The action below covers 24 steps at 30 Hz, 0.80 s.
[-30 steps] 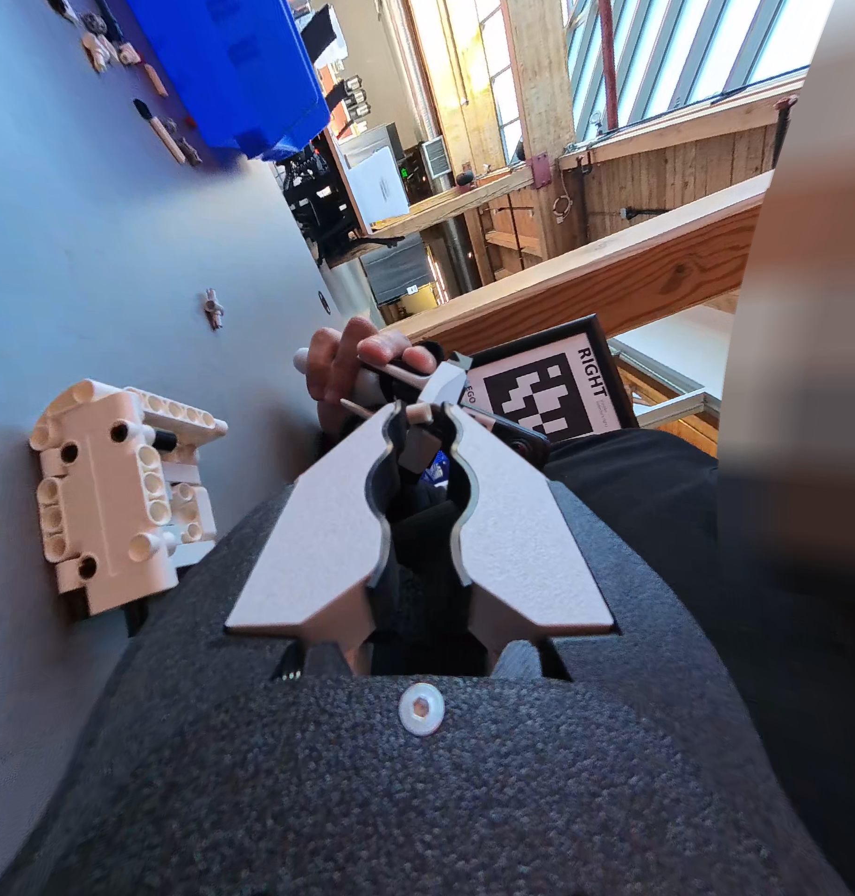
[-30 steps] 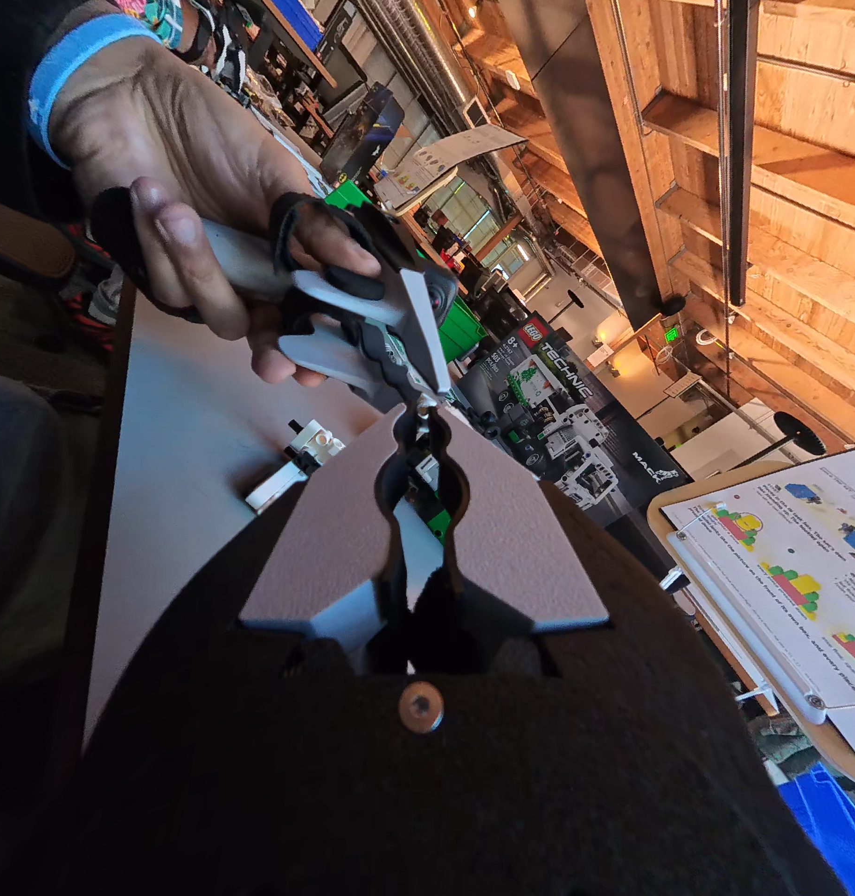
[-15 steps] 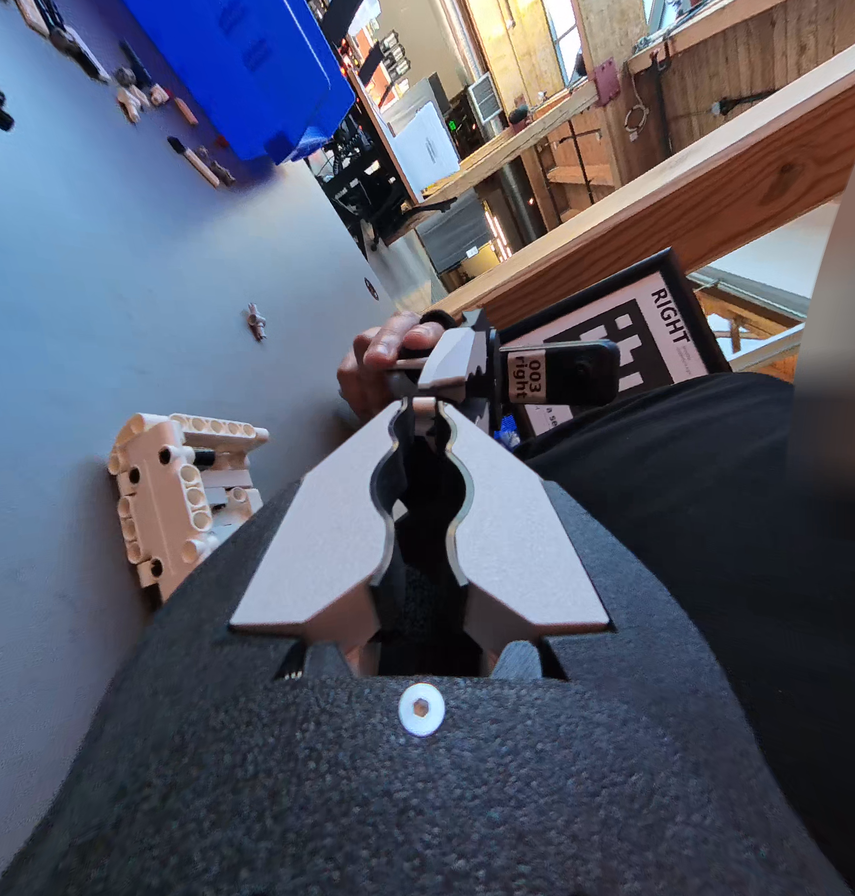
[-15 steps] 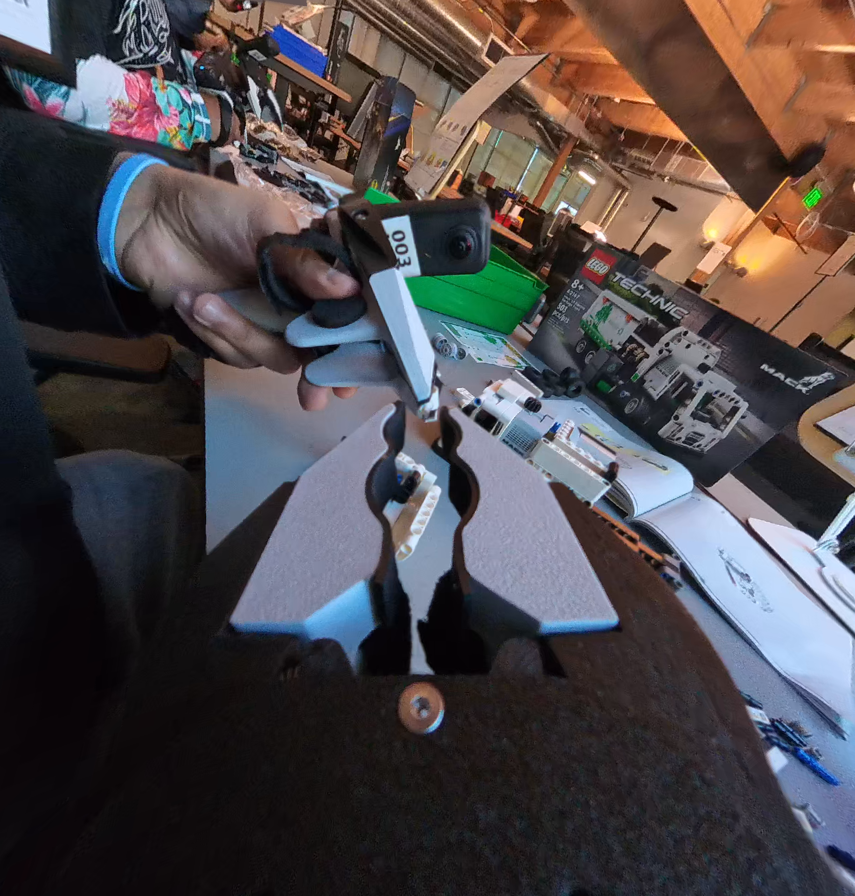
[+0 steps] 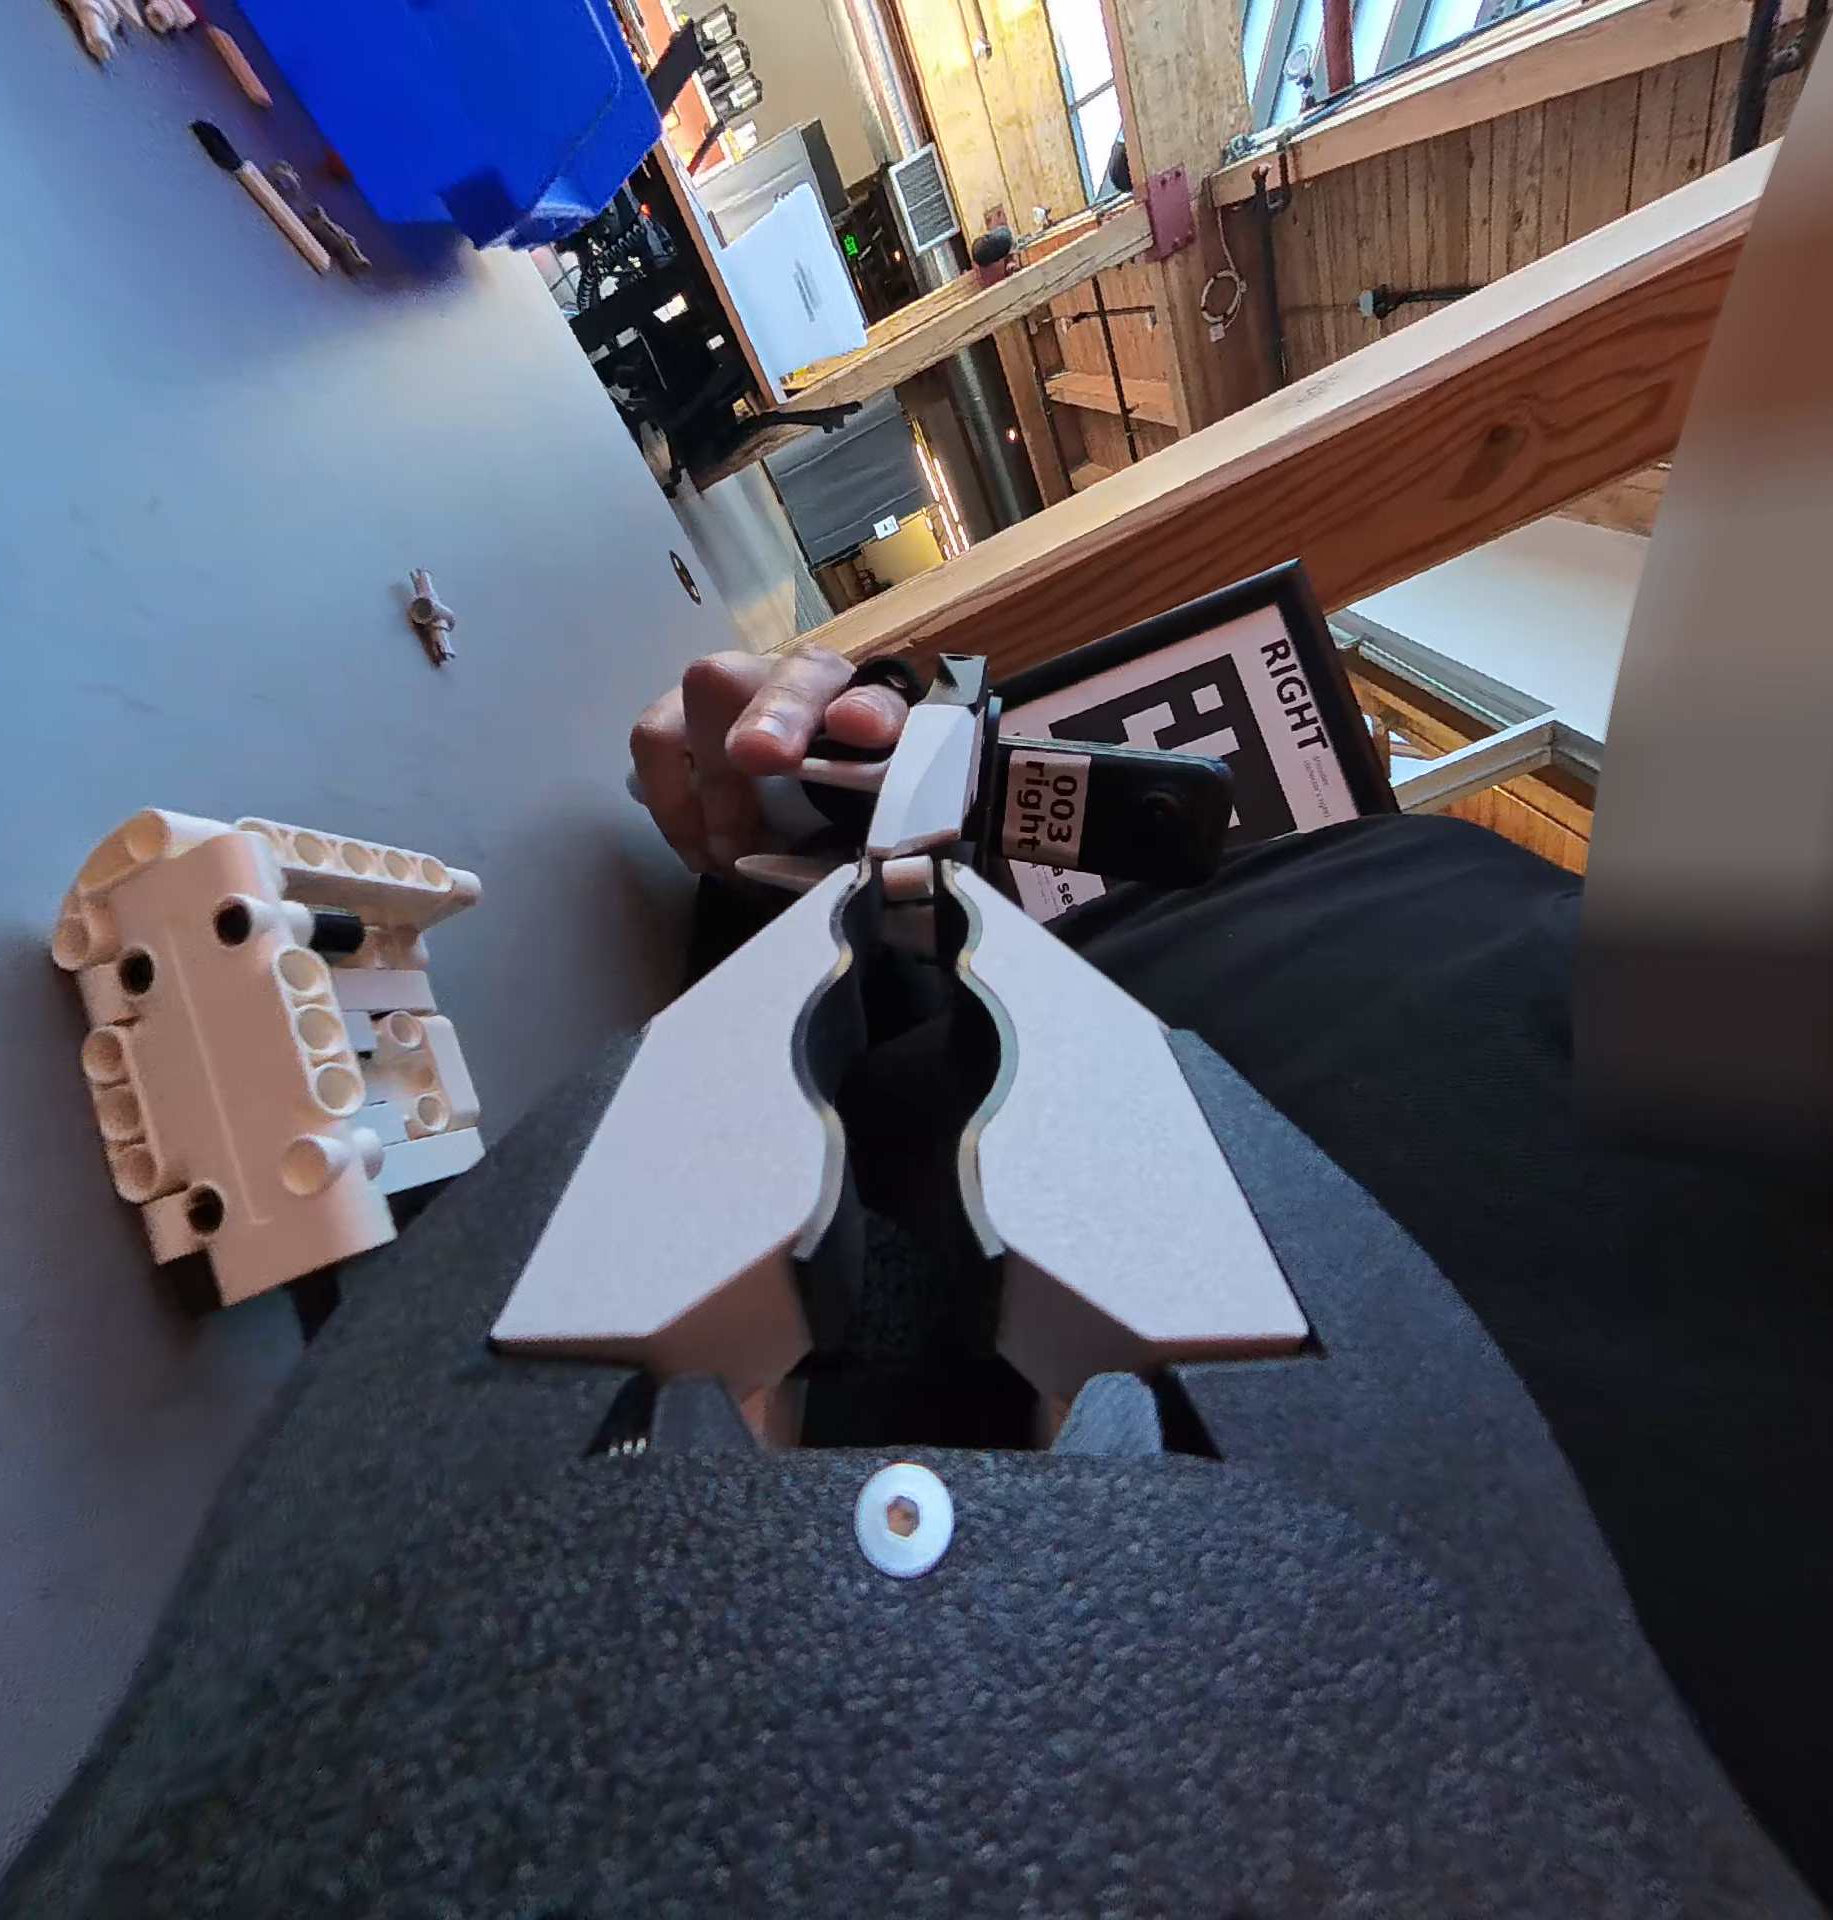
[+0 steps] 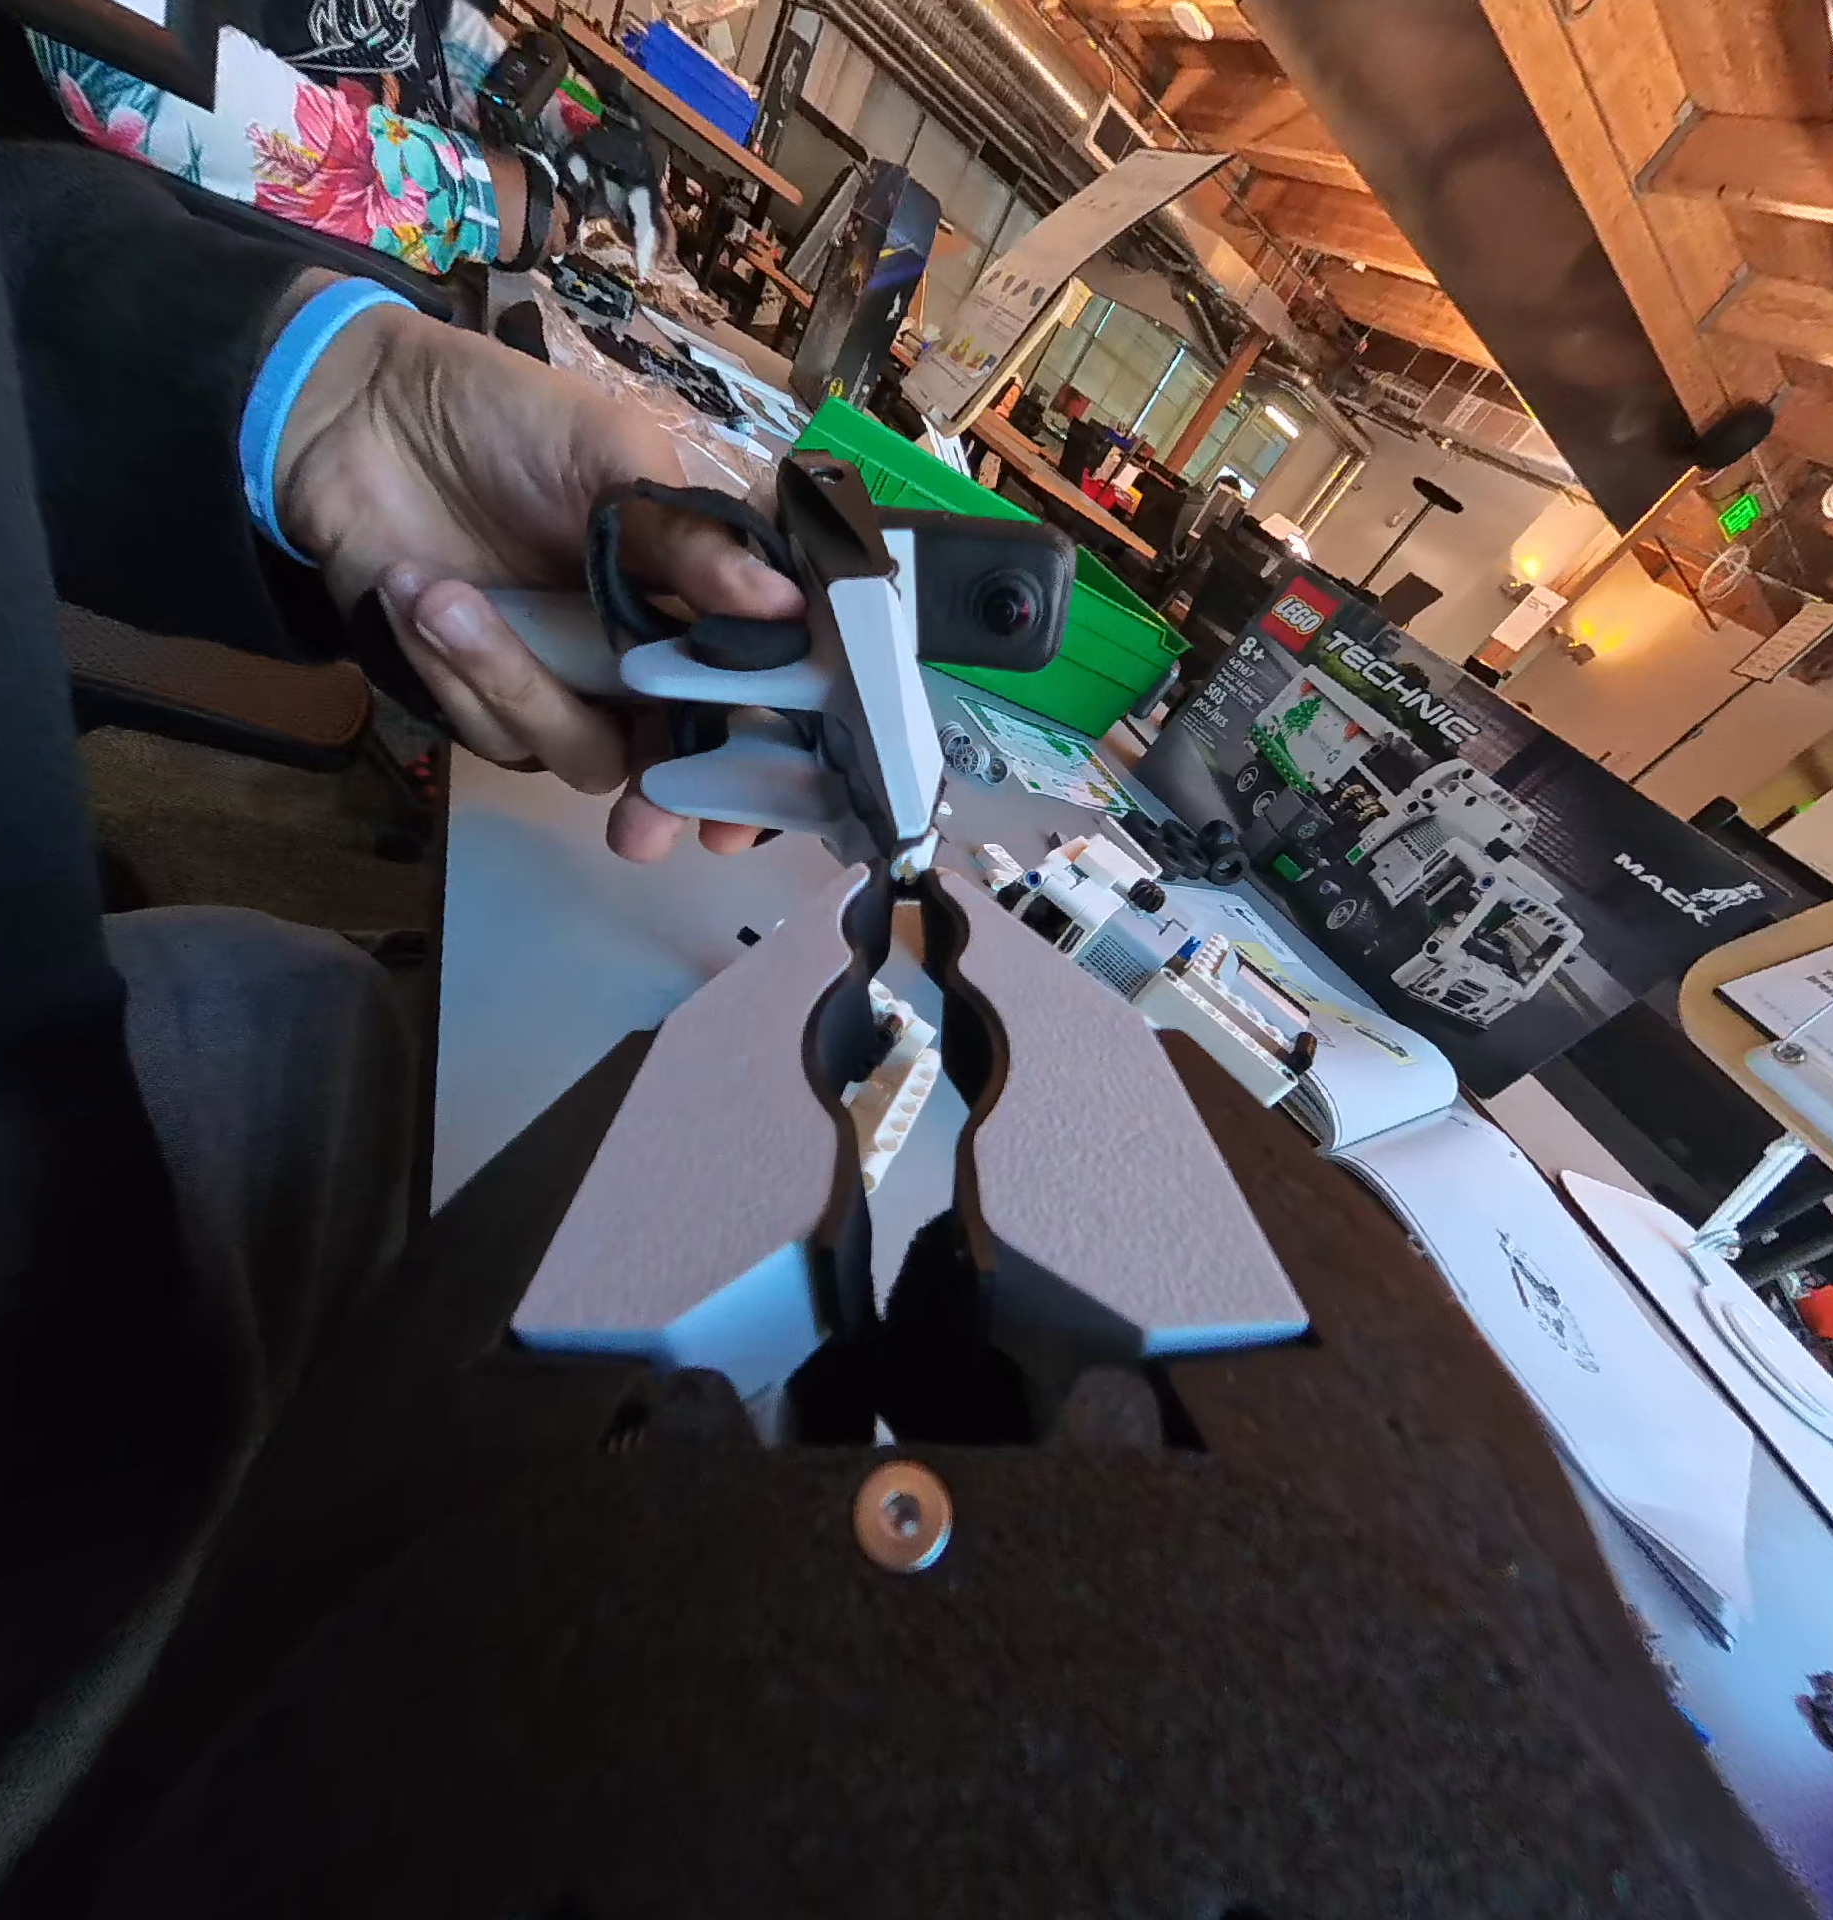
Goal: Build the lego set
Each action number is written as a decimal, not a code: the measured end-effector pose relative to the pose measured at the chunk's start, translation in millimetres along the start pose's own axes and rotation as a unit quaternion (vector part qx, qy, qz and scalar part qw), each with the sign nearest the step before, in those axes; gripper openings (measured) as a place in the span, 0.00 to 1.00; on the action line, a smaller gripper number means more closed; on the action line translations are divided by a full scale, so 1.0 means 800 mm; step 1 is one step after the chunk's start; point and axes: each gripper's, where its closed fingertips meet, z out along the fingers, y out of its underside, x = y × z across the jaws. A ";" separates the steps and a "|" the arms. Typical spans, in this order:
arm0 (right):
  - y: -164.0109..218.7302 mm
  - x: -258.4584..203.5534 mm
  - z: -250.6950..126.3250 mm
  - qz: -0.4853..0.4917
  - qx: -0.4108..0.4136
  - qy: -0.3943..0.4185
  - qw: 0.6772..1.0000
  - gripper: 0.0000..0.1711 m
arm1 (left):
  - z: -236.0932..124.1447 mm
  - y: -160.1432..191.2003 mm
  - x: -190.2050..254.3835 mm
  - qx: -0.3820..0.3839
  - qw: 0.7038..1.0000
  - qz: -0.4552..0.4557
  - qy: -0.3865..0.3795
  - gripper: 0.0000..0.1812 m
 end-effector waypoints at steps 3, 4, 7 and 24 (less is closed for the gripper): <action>0.008 0.001 0.002 0.008 -0.014 0.005 1.000 0.03 | 0.000 -0.001 -0.009 0.005 1.000 0.004 -0.022 0.04; 0.008 0.001 0.002 0.011 -0.015 0.010 1.000 0.03 | 0.000 -0.001 -0.009 0.005 1.000 0.005 -0.023 0.04; -0.002 0.004 -0.002 0.007 0.004 0.024 1.000 0.04 | -0.003 -0.005 -0.011 0.015 0.999 0.008 -0.033 0.03; 0.001 0.002 -0.005 0.030 0.004 -0.005 1.000 0.02 | -0.007 -0.005 -0.005 0.011 0.999 0.019 -0.027 0.04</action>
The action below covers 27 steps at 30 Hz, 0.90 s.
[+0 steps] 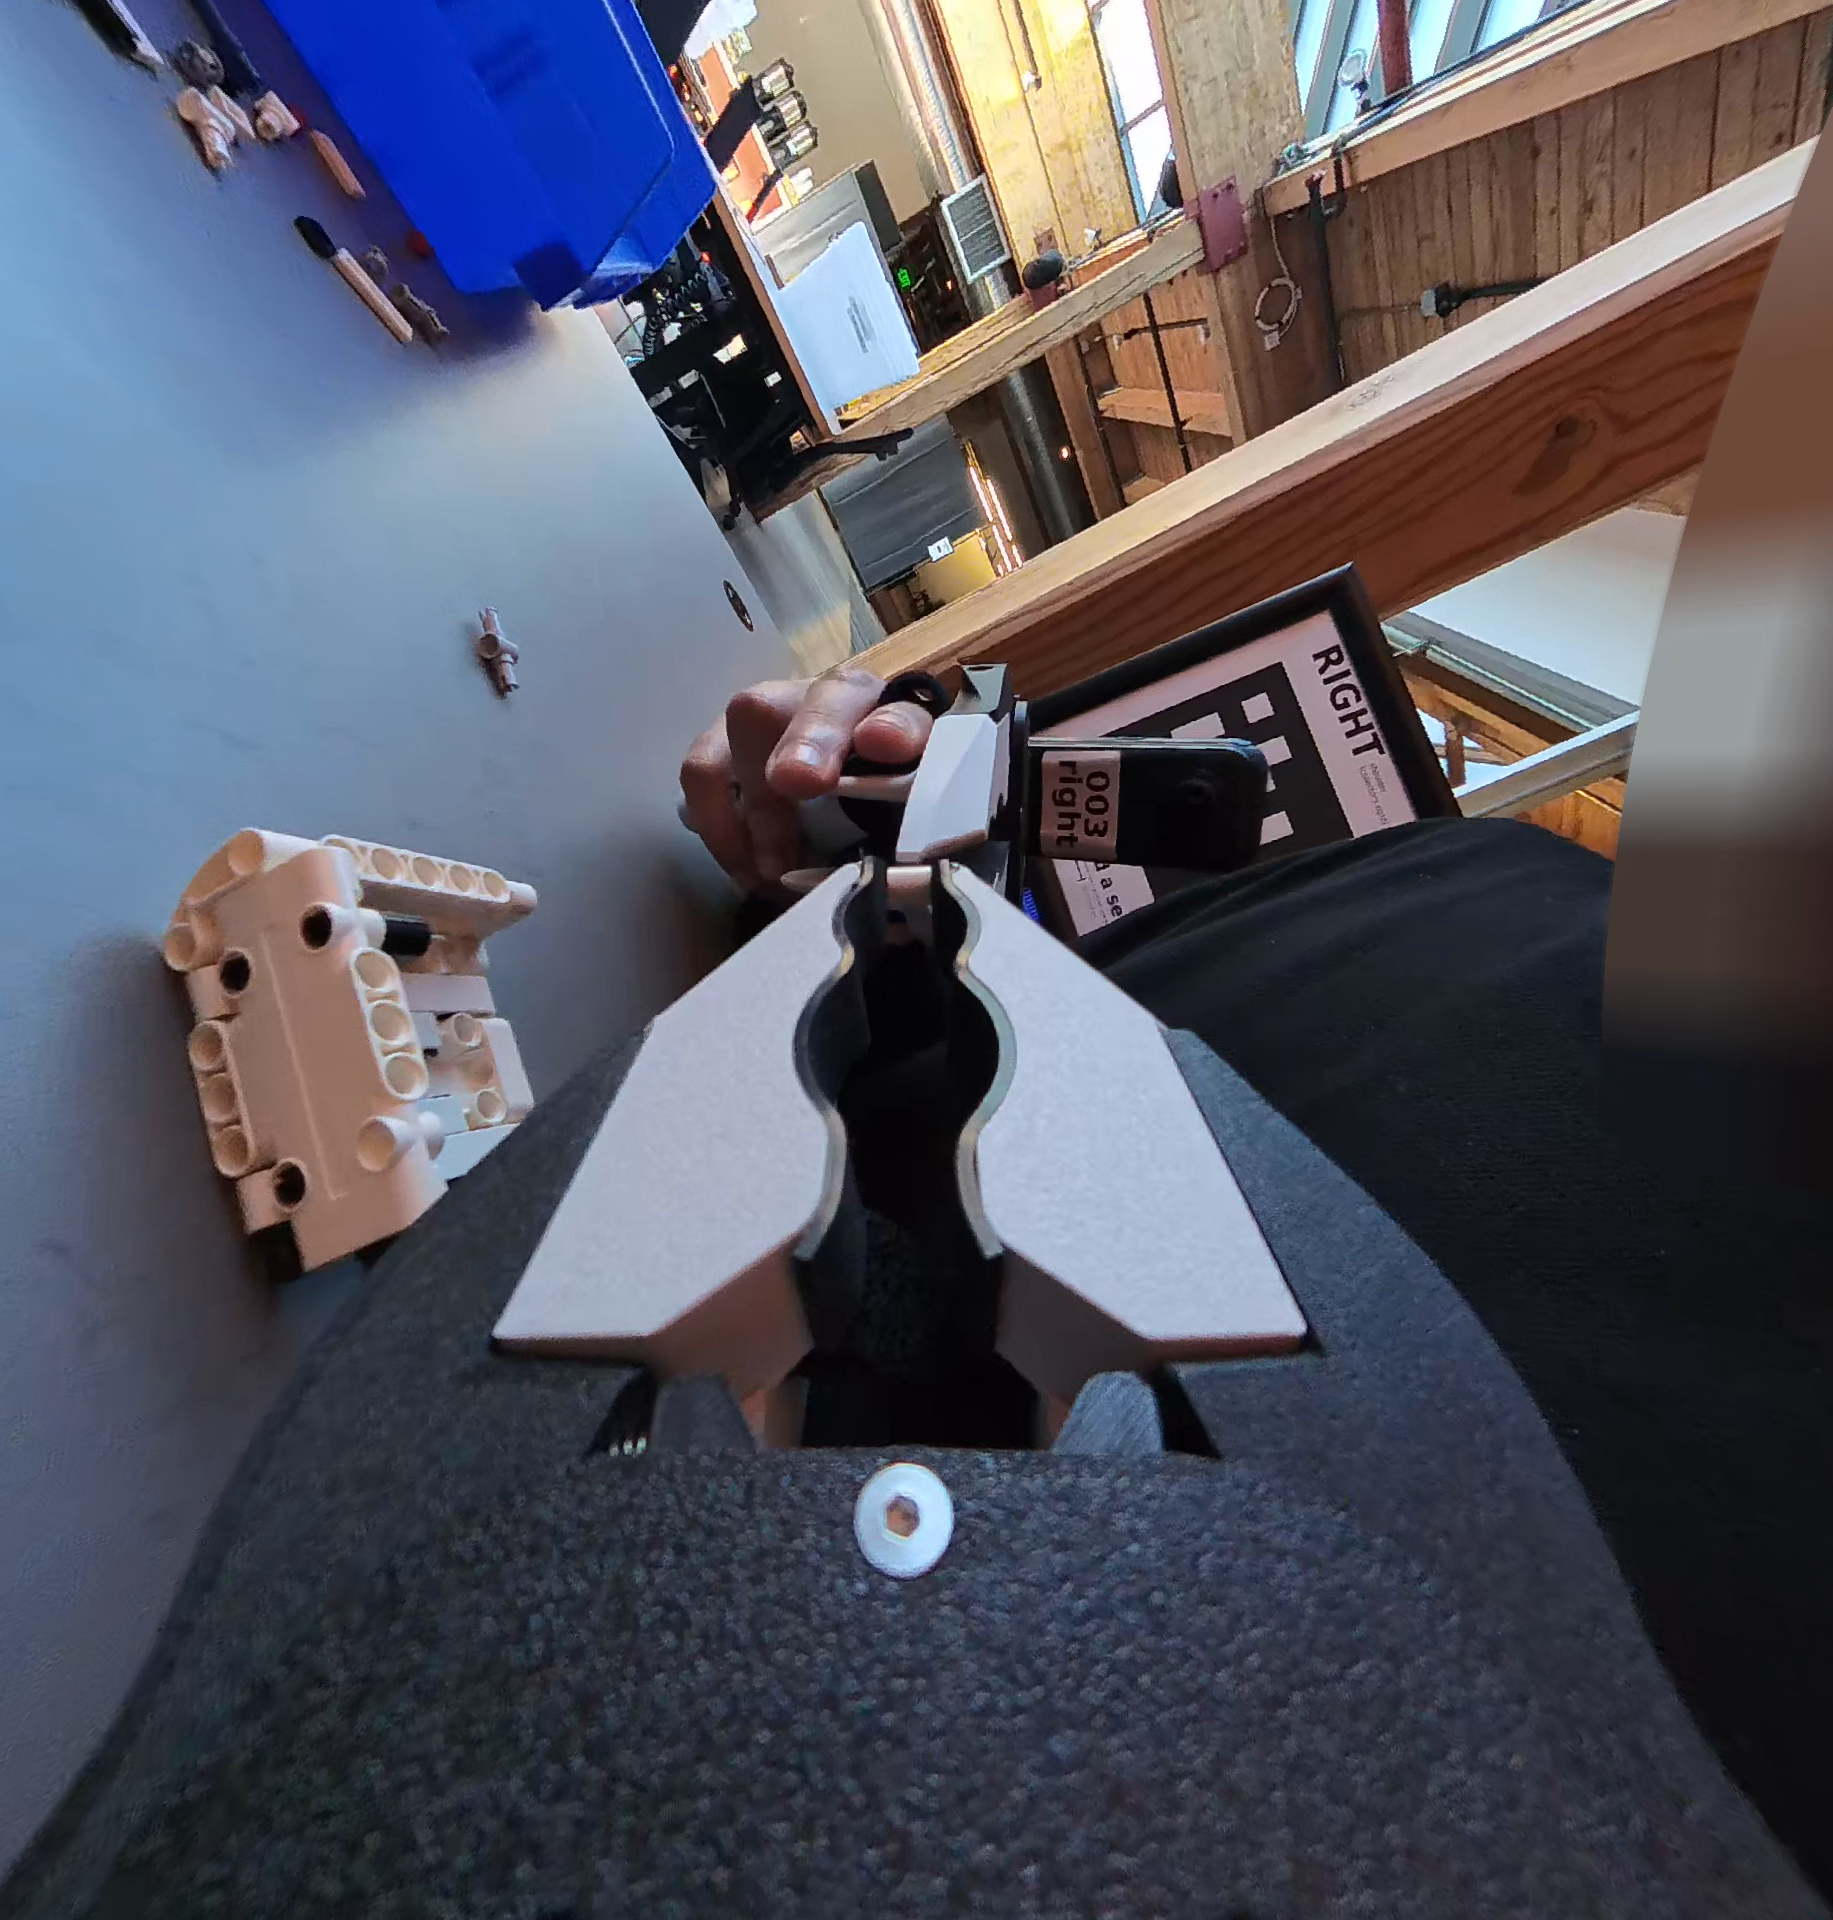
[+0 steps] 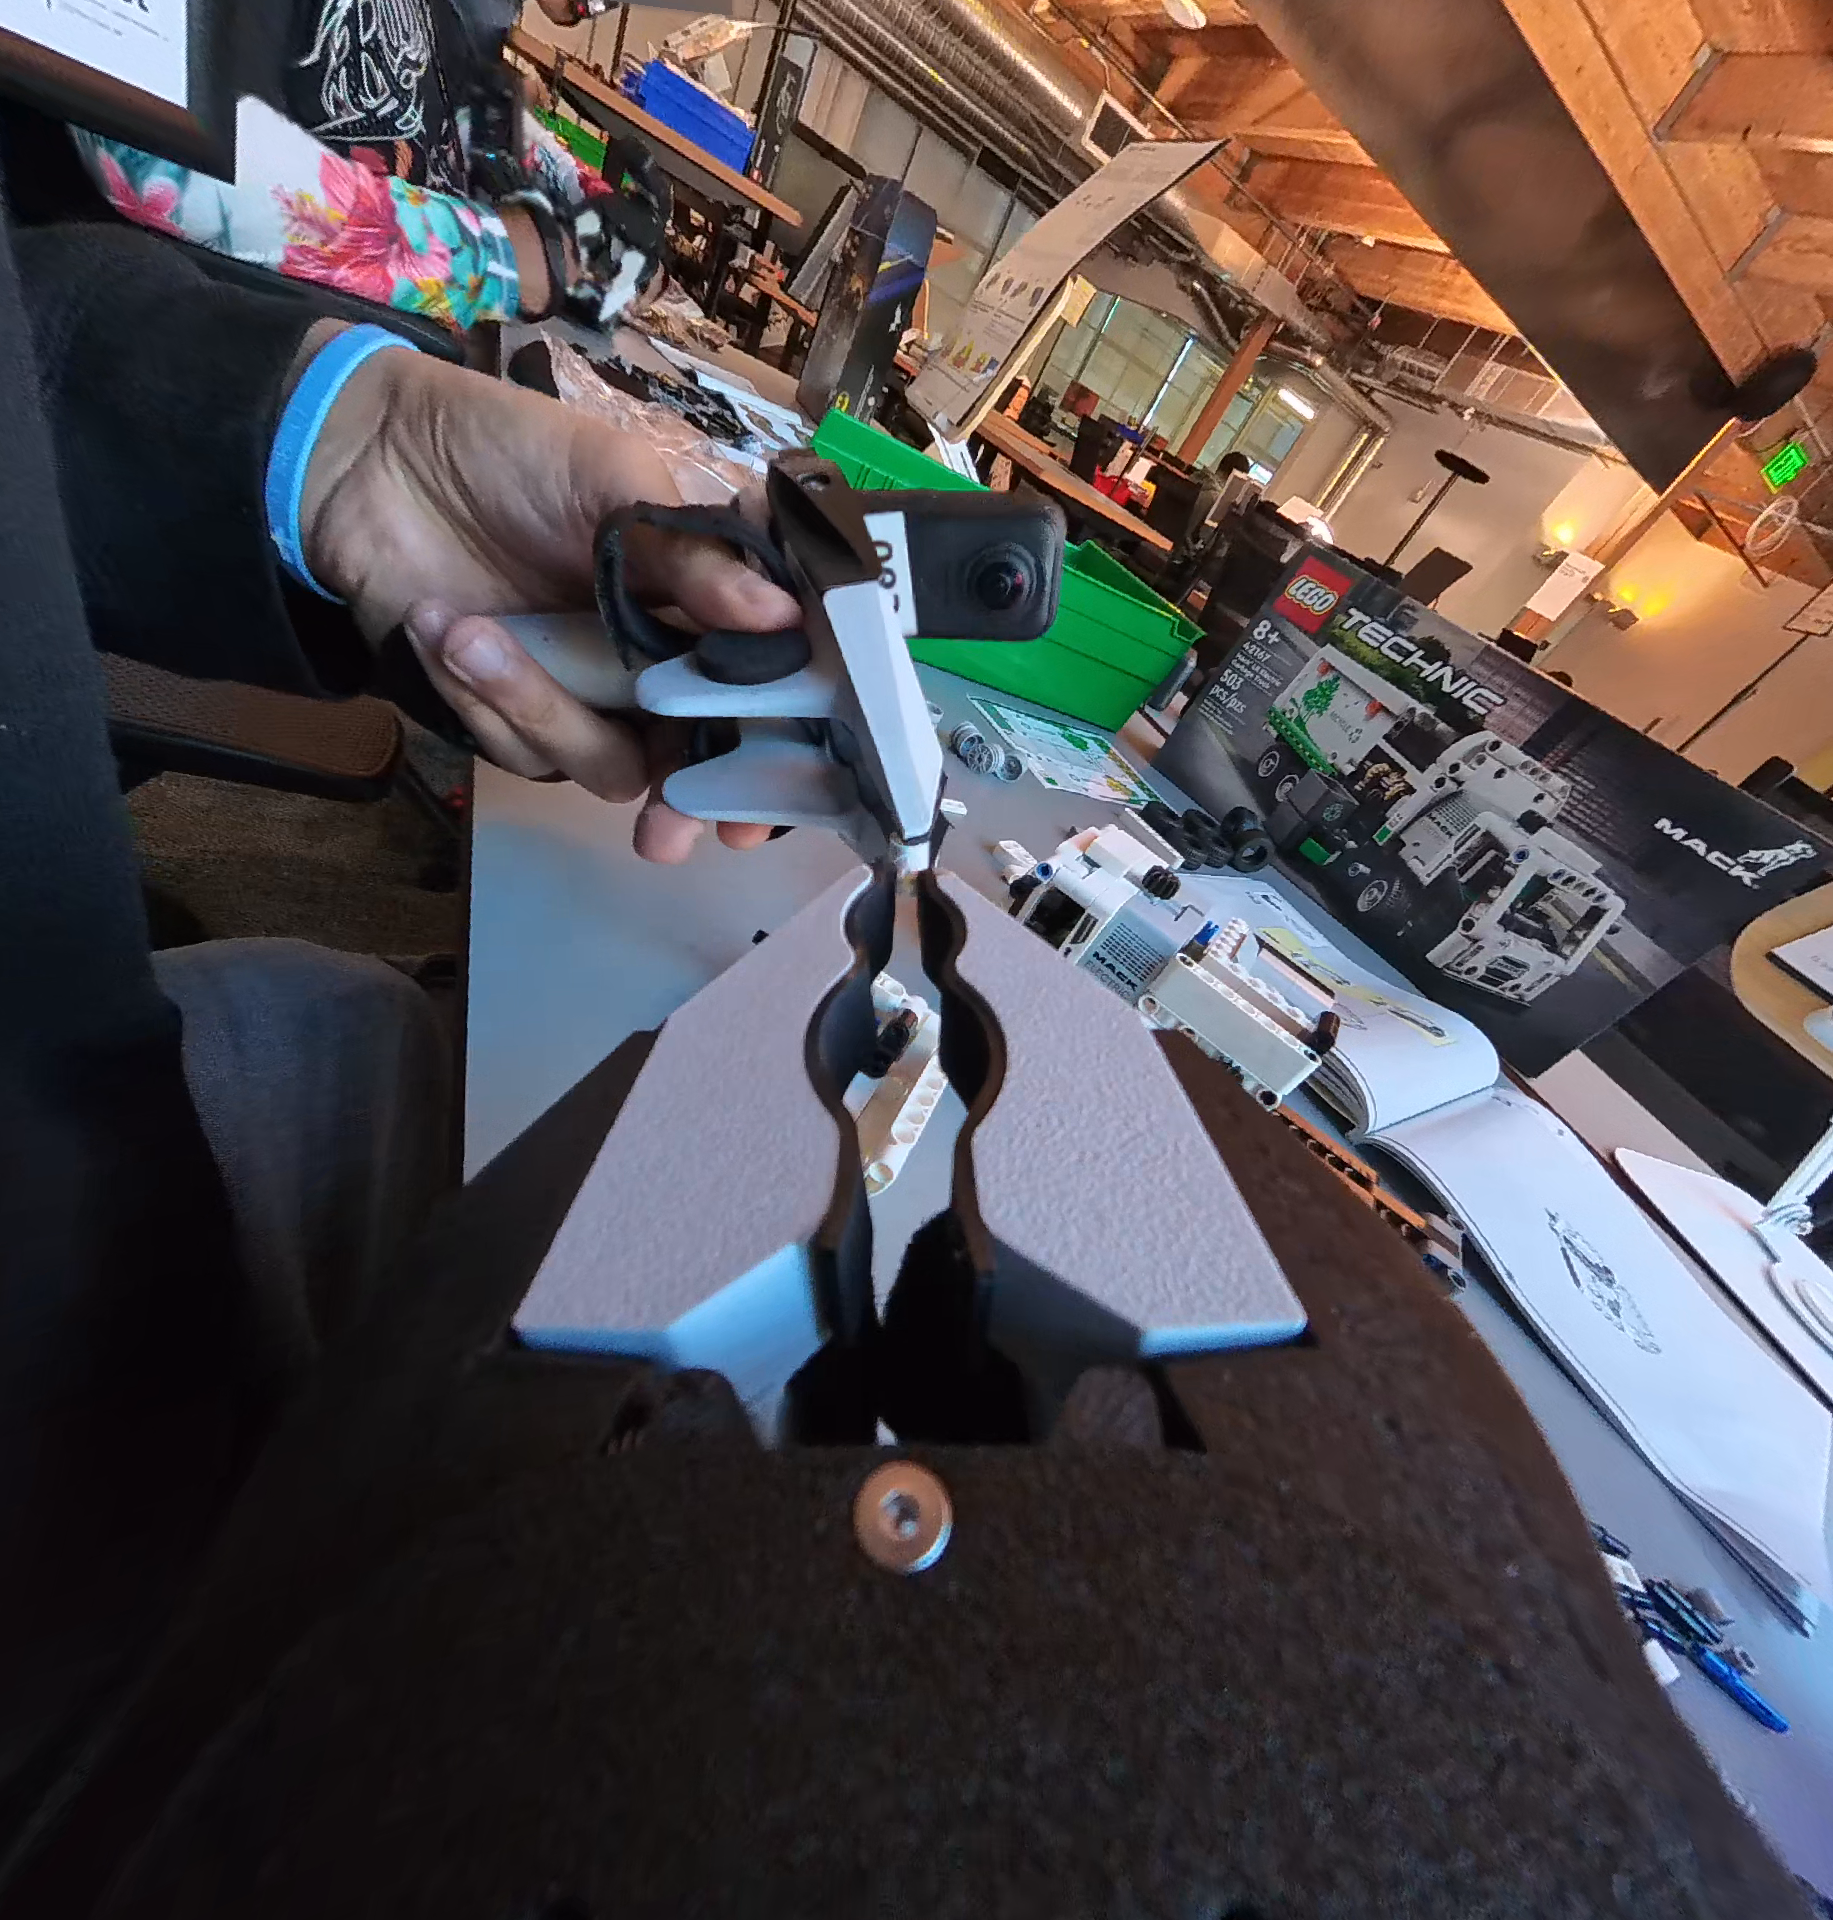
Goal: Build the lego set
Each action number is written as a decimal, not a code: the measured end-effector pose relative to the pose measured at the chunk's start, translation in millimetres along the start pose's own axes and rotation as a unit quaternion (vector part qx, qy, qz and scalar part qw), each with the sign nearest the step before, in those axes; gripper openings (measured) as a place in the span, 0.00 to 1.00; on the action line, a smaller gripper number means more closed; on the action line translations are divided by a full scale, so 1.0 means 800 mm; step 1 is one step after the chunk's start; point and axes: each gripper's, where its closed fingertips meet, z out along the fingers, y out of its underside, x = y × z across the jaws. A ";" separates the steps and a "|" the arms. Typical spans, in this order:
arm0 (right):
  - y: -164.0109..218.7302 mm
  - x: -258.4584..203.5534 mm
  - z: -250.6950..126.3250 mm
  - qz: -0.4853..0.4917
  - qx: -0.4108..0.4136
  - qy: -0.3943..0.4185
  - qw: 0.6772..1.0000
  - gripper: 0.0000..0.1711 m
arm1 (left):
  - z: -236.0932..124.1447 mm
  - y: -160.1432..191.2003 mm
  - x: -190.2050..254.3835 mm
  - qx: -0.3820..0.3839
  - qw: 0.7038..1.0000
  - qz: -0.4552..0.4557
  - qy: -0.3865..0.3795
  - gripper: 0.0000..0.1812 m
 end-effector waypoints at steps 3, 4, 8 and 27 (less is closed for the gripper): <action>0.000 0.000 0.000 0.008 0.003 -0.003 1.000 0.02 | 0.000 0.001 -0.001 -0.002 1.000 0.005 -0.007 0.05; 0.000 0.000 0.000 0.007 0.003 -0.003 1.000 0.02 | 0.000 0.001 -0.002 -0.003 1.000 0.007 -0.009 0.05; 0.000 -0.001 0.001 0.005 0.005 -0.003 1.000 0.02 | 0.002 0.006 -0.001 -0.015 1.000 0.011 -0.007 0.06; 0.040 0.003 0.000 0.089 -0.107 -0.016 0.990 0.09 | -0.047 0.005 -0.068 -0.118 0.906 0.238 -0.329 0.04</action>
